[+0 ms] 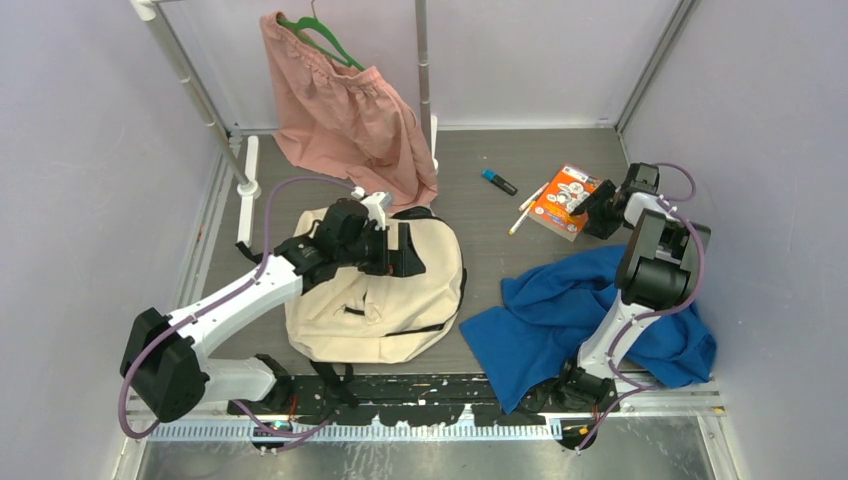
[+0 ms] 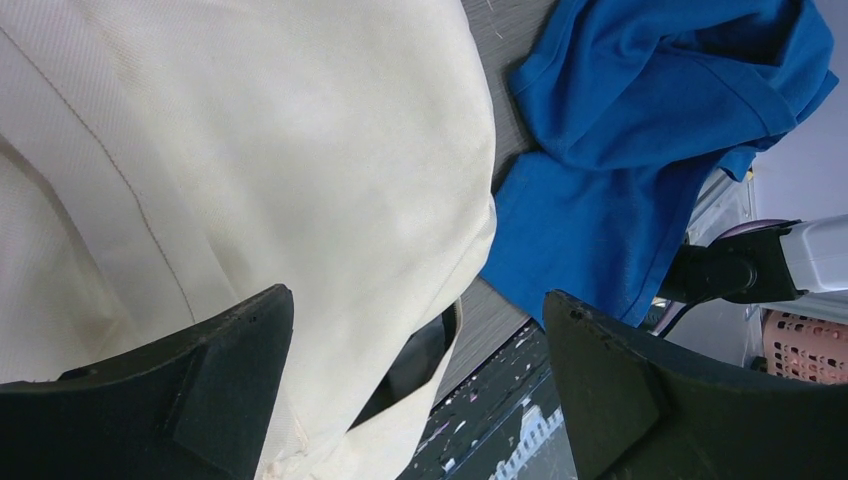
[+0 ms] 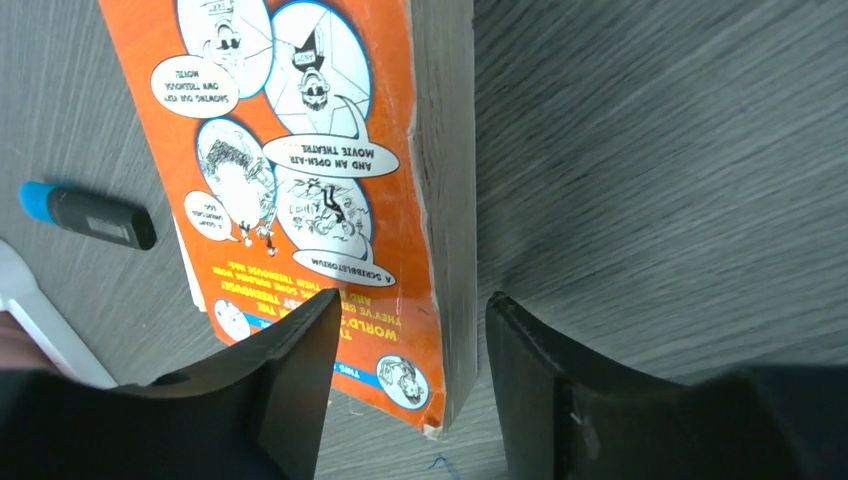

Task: Pack the student bag
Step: Pick up the book from the center of the board.

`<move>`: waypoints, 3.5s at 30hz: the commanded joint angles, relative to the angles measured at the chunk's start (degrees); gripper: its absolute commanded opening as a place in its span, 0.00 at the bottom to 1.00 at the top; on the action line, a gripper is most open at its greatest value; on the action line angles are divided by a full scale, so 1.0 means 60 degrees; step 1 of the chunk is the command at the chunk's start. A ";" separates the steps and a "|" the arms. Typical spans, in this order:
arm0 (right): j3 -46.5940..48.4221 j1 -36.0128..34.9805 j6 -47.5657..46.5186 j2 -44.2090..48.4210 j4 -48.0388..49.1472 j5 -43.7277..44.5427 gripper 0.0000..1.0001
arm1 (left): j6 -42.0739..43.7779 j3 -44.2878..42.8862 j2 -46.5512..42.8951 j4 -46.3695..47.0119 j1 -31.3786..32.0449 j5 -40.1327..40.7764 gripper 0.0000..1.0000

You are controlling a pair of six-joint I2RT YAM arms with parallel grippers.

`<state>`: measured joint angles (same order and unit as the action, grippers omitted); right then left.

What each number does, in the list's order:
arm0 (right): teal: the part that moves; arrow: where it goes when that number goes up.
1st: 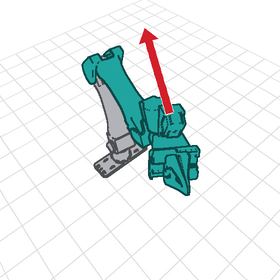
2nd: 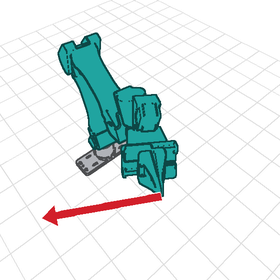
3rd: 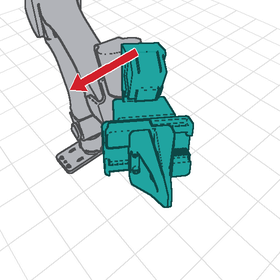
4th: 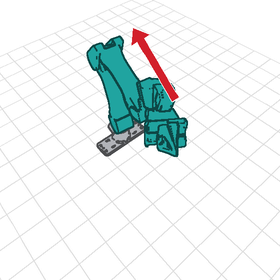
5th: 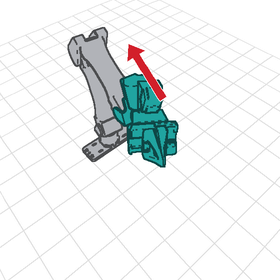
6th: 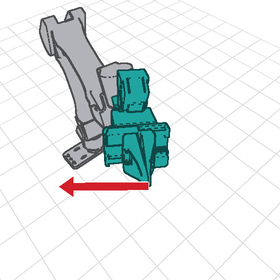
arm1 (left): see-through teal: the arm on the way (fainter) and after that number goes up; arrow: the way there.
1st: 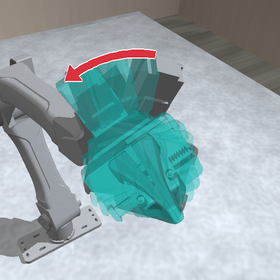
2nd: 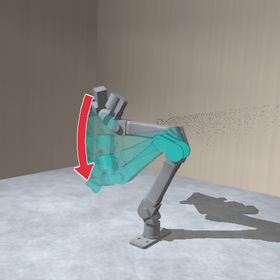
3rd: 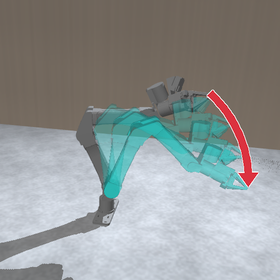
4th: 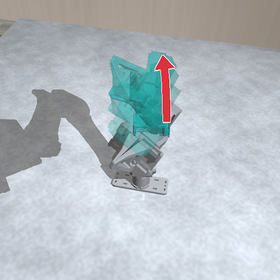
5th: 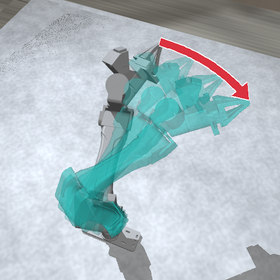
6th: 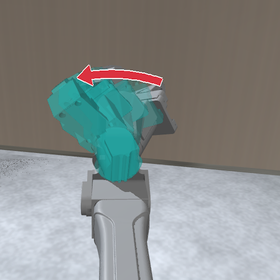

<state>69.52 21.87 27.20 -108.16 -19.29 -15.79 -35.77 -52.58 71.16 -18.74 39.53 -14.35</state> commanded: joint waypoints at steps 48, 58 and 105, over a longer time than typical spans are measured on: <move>-0.1056 -0.3448 0.1634 0.9022 -0.1245 -0.1979 0.01 | -0.0075 -0.1176 -0.1247 -0.1090 -0.2072 -0.2231 1.00; -0.2196 -0.6808 0.2321 0.8292 0.0922 -0.1983 0.01 | -0.4246 0.1521 -0.1132 0.4754 -0.2049 -0.3062 1.00; -0.4599 -0.7460 0.4691 0.9399 0.2655 -0.0779 0.01 | -0.8011 0.2063 0.3059 1.0532 -0.1564 -0.2717 0.46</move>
<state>39.51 -22.44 55.81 -54.94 -2.24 -21.34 -83.72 -37.28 90.74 39.94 29.82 -31.11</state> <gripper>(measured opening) 0.193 0.620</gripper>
